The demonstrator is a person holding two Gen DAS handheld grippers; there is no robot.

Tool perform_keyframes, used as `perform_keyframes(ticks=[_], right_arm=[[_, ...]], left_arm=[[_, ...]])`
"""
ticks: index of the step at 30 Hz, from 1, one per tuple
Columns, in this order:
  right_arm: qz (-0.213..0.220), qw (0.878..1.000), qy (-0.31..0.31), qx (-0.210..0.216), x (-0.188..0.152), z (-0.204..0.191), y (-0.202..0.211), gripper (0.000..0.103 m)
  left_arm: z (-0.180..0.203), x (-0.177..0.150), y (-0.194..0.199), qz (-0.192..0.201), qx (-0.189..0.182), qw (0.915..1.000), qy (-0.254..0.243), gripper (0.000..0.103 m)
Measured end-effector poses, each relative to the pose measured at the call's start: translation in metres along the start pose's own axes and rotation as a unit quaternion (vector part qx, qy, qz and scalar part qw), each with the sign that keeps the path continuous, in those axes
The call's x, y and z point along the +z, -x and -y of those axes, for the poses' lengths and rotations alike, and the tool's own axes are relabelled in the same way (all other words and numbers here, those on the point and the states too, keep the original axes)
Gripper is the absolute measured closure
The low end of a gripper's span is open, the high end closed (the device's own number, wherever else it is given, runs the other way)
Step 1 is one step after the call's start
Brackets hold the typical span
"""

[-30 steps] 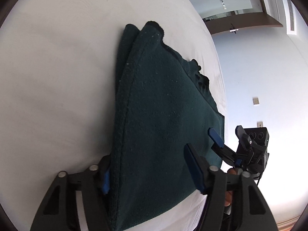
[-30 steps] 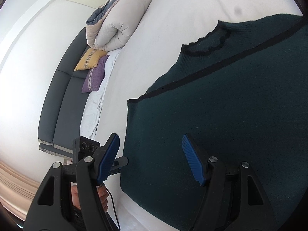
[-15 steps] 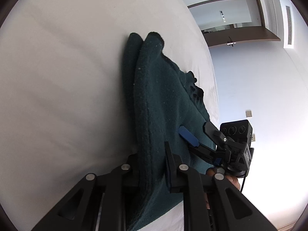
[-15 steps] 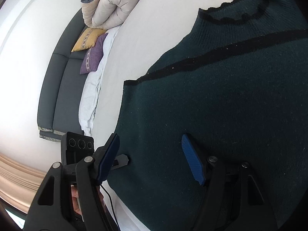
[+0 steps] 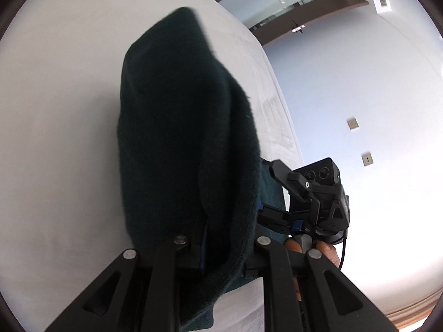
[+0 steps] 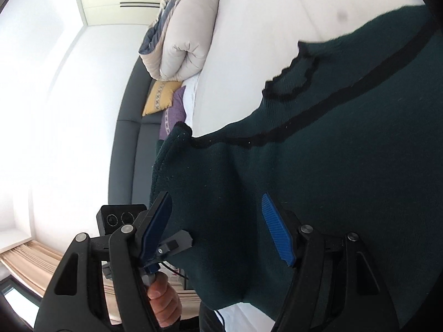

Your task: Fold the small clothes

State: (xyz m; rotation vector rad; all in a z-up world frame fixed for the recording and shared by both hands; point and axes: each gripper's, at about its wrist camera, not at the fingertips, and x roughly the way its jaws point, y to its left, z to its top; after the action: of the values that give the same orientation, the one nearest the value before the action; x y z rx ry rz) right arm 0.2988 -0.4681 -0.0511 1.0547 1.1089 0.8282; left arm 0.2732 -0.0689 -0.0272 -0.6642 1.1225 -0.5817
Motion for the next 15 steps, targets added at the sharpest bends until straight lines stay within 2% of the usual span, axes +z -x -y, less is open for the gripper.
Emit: perform_keyframes(ticks=[5,7,8,10,11,12,15], right_arm=[[0.039,0.999,-0.029,0.006,0.015,0.023,0.062,0.032],[0.05,0.998,-0.045,-0.008,0.015,0.037,0.079,0.031],[0.049,0.997,-0.054,-0.015,0.014,0.044,0.083,0.031],[0.045,0.997,-0.062,-0.017,0.011,0.053,0.089,0.032],[0.043,0.997,-0.06,-0.016,0.011,0.054,0.091,0.032],[0.04,0.998,-0.055,-0.018,0.01,0.054,0.092,0.032],[0.033,0.998,-0.046,-0.038,0.01,0.049,0.091,0.032]], left_arm=[[0.057,-0.022,-0.08,-0.04,-0.002,0.9974,-0.059,0.086],[0.064,-0.032,-0.105,-0.06,-0.007,0.9963,-0.062,0.08],[0.066,-0.036,-0.112,-0.067,-0.011,0.9956,-0.064,0.074],[0.069,-0.045,-0.112,-0.069,-0.032,0.995,-0.064,0.052],[0.071,-0.049,-0.105,-0.064,-0.044,0.9946,-0.068,0.035],[0.073,-0.051,-0.095,-0.055,-0.048,0.9944,-0.076,0.027],[0.074,-0.053,-0.065,-0.027,-0.039,0.9934,-0.104,0.025]])
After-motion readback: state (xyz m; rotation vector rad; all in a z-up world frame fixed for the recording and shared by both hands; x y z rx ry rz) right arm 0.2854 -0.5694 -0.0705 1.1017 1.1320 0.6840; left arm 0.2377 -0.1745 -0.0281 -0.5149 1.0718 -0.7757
